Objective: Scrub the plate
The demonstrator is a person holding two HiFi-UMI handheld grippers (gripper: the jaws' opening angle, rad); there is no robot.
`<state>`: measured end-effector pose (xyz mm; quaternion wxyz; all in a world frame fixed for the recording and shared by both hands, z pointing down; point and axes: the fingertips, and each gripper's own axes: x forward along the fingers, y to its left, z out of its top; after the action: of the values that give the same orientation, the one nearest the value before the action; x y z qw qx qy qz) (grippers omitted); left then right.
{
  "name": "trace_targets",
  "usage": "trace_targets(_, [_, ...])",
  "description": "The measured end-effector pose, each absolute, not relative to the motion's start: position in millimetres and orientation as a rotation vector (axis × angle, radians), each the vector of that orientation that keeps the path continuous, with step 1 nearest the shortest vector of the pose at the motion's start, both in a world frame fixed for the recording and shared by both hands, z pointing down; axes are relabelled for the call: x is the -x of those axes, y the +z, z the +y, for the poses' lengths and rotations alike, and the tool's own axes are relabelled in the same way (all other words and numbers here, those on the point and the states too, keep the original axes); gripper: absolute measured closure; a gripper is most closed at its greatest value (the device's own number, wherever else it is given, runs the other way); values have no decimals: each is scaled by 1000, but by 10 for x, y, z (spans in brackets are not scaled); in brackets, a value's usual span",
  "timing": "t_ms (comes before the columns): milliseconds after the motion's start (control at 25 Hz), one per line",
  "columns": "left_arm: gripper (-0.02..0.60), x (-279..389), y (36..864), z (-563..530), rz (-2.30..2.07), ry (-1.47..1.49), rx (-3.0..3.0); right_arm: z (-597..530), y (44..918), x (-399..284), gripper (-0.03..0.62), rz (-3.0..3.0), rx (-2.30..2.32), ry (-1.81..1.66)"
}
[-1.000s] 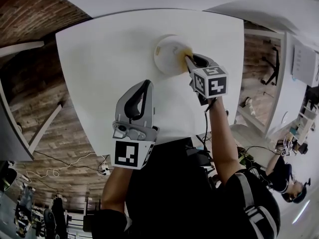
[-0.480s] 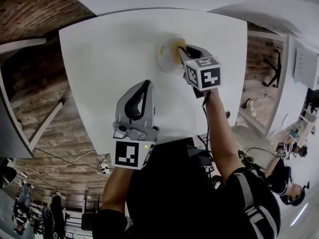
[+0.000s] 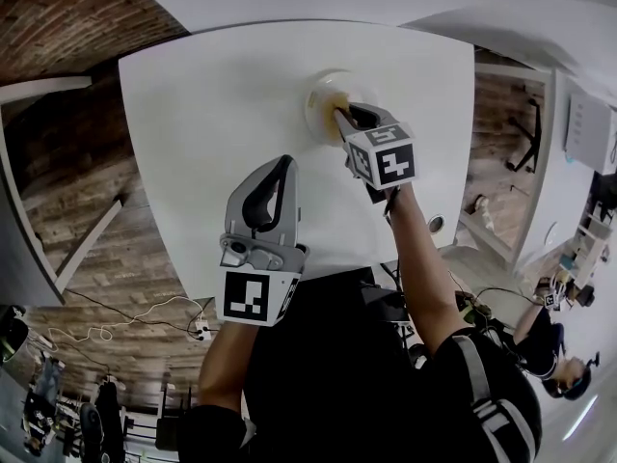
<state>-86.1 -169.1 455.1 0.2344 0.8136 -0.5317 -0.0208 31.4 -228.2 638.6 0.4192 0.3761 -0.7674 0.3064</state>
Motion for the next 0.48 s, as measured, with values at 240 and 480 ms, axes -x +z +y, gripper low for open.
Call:
trace_targets(240, [578, 833, 4482, -1646, -1458, -65, -2244, -2157, 6370, -343, 544, -1917, -941, 781])
trace_targets(480, [578, 790, 4370, -1600, -1464, -69, -2261, -2126, 6250, -415, 543, -1930, -969, 778])
